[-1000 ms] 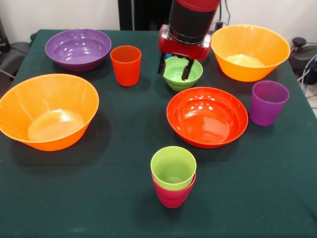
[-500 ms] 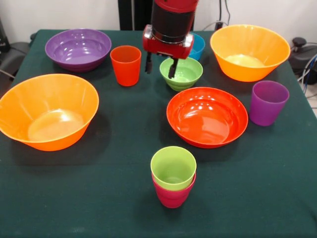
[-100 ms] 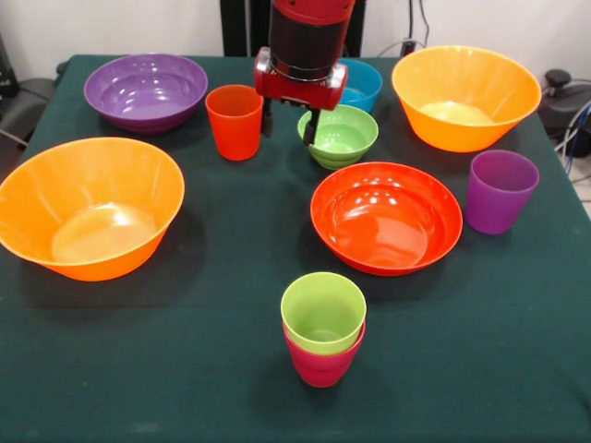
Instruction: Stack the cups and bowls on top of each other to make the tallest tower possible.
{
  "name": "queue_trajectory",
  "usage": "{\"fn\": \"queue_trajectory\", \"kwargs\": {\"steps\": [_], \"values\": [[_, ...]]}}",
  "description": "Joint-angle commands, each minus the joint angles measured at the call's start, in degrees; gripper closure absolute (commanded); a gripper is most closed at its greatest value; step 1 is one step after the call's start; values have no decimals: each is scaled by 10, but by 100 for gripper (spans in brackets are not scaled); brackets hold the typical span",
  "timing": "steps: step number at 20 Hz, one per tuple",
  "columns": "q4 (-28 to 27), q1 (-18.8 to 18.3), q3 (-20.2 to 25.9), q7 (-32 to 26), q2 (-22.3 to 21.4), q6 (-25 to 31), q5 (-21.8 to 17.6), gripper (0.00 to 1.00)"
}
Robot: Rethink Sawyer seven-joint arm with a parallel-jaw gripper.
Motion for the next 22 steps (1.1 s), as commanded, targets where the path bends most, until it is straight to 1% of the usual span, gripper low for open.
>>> {"fn": "queue_trajectory", "kwargs": {"steps": [1, 5, 17, 22], "values": [[17, -15, 76, -102, 38, -14, -44, 0], [11, -26, 93, -122, 40, 11, -44, 0], [14, -36, 112, -122, 38, 22, -48, 0], [14, -39, 117, -125, 33, 35, -47, 0]]}}
